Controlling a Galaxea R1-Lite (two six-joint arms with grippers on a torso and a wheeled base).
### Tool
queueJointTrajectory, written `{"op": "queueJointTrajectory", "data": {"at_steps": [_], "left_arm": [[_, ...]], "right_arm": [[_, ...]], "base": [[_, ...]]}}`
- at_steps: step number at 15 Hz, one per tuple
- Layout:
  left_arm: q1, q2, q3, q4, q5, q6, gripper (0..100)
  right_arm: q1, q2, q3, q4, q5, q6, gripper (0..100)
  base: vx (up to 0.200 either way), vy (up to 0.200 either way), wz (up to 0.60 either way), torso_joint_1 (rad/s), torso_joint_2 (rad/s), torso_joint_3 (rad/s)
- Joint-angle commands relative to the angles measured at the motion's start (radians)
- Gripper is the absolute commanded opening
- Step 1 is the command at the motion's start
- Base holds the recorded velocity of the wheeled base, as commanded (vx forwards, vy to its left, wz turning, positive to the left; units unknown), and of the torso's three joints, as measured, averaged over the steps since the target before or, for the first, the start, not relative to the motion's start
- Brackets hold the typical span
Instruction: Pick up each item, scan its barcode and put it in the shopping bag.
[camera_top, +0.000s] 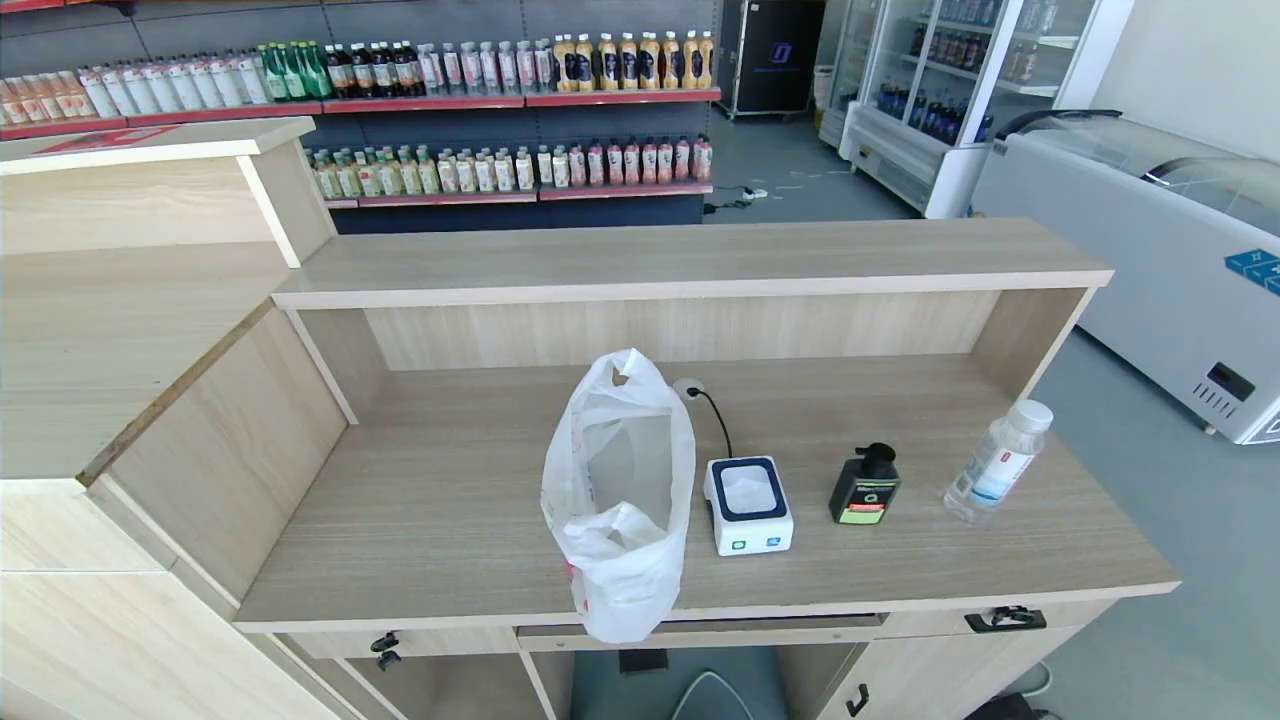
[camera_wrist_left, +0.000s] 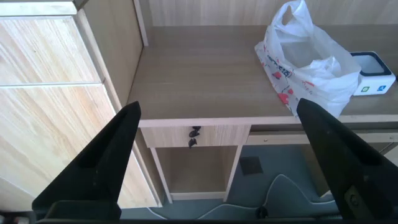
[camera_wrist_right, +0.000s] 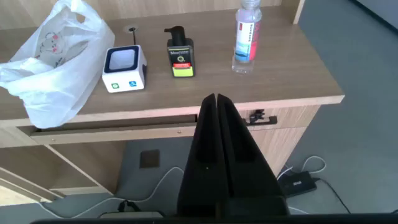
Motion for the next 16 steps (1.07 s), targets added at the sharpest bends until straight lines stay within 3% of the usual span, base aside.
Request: {"op": "queueJointTrajectory", "data": {"at_steps": [1, 3, 5, 6, 8, 10, 11, 14, 16], "left_arm": [[0.000, 0.000, 0.000, 0.000, 0.000, -0.001, 100], [0.000, 0.000, 0.000, 0.000, 0.000, -0.001, 100], [0.000, 0.000, 0.000, 0.000, 0.000, -0.001, 100], [0.000, 0.000, 0.000, 0.000, 0.000, -0.001, 100], [0.000, 0.000, 0.000, 0.000, 0.000, -0.001, 100], [0.000, 0.000, 0.000, 0.000, 0.000, -0.001, 100], [0.000, 0.000, 0.000, 0.000, 0.000, -0.001, 100], [0.000, 0.000, 0.000, 0.000, 0.000, -0.001, 100], [0.000, 0.000, 0.000, 0.000, 0.000, -0.001, 100]], "right_arm": [[0.021, 0.259, -0.225, 0.027, 0.021, 0.028, 0], [0.007, 0.508, -0.423, 0.013, -0.045, 0.028, 0], [0.007, 0.601, -0.497, -0.006, -0.044, -0.052, 0], [0.007, 0.676, -0.531, -0.035, -0.042, -0.092, 100], [-0.008, 0.882, -0.563, -0.214, -0.048, -0.096, 100], [-0.120, 1.083, -0.558, -0.366, -0.012, -0.119, 100], [-0.126, 1.134, -0.558, -0.398, 0.018, -0.129, 100], [-0.155, 1.476, -0.555, -0.698, 0.206, -0.185, 100], [-0.223, 1.655, -0.563, -0.829, 0.343, -0.340, 100]], "base": [[0.000, 0.000, 0.00, 0.000, 0.00, 0.000], [0.000, 0.000, 0.00, 0.000, 0.00, 0.000], [0.000, 0.000, 0.00, 0.000, 0.00, 0.000], [0.000, 0.000, 0.00, 0.000, 0.00, 0.000], [0.000, 0.000, 0.00, 0.000, 0.00, 0.000], [0.000, 0.000, 0.00, 0.000, 0.00, 0.000], [0.000, 0.000, 0.00, 0.000, 0.00, 0.000], [0.000, 0.000, 0.00, 0.000, 0.00, 0.000], [0.000, 0.000, 0.00, 0.000, 0.00, 0.000]]}}
